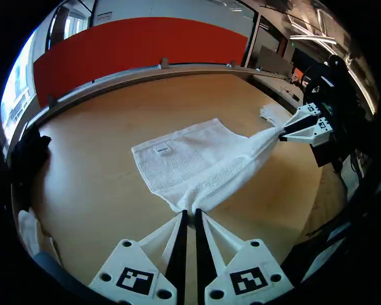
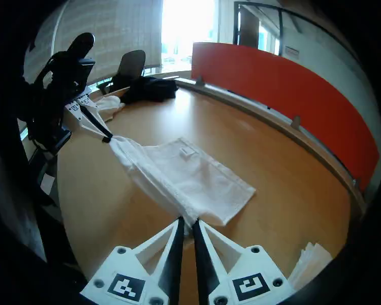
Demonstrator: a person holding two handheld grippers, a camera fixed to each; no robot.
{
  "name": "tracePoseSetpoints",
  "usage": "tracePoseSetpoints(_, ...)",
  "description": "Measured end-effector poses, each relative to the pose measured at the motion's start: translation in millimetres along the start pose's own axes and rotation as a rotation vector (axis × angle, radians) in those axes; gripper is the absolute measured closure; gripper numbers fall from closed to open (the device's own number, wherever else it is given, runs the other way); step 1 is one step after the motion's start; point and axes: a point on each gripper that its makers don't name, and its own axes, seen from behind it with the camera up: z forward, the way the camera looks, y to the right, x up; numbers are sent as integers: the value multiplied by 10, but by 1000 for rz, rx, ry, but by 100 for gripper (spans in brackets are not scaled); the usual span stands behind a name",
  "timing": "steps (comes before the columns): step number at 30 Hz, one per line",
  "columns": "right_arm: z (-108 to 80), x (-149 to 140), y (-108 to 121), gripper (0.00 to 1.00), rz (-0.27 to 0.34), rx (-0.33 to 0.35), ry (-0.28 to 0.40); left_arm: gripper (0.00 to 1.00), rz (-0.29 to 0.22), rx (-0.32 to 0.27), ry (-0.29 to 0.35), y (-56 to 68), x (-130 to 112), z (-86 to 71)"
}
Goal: Fold towel
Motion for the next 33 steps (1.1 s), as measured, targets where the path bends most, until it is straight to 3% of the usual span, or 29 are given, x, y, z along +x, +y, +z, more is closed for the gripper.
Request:
tracePoseSetpoints(17,-253,165,-50,87,-7,6,18,90,-27,-18,12,126,89,-247)
tracePoseSetpoints(33,-182,173,-15,87,-9,11,9,90,-35,-23,5,89,96,-173)
